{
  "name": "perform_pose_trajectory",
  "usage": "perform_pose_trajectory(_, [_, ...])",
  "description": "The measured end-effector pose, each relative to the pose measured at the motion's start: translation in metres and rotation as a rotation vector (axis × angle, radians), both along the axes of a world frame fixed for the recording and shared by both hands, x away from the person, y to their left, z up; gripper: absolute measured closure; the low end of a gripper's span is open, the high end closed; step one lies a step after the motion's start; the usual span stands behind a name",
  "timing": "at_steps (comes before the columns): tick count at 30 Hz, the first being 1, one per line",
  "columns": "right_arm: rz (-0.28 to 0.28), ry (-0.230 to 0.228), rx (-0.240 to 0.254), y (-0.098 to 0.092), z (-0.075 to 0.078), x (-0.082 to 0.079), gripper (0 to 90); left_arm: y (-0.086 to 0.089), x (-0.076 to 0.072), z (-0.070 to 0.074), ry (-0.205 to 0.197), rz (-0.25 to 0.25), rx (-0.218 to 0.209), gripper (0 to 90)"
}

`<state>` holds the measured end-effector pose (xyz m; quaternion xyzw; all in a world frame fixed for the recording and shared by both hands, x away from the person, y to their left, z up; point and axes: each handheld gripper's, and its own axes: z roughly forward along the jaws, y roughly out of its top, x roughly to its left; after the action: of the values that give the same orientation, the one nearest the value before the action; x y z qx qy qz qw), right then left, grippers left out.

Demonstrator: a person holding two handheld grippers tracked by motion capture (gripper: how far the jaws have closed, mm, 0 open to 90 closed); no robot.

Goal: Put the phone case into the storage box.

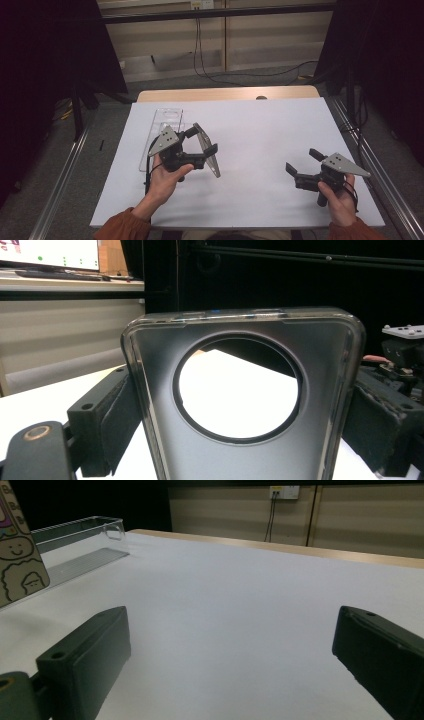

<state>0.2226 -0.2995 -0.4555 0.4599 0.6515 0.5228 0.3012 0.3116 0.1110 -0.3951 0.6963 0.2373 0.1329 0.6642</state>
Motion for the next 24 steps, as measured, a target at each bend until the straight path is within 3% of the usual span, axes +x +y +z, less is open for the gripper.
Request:
perform_pose_trajectory(6, [-0.033,-0.013,-0.015,-0.005,-0.001,-0.011,1.8,0.009,0.002,0.005,-0.004,0.039,0.013,11.7])
perform_pose_trajectory(10, [-0.053,-0.046,-0.014,-0.008,0.0,-0.018,0.7,0.014,0.002,0.011,-0.007,0.061,0.008,11.7])
perform_pose_trajectory(16, [-0.072,-0.039,-0.028,-0.011,-0.004,-0.021,0.5,0.024,0.004,0.018,-0.012,0.093,0.018,11.7])
perform_pose_trajectory(20, [-0.061,-0.035,-0.016,-0.012,-0.005,-0.02,0.0,0.031,0.01,0.018,-0.015,0.119,0.046,11.8])
perform_pose_trajectory(24, [-0.047,-0.043,-0.014,-0.012,-0.005,-0.021,0.0,0.035,0.012,0.023,-0.01,0.116,0.041,11.7])
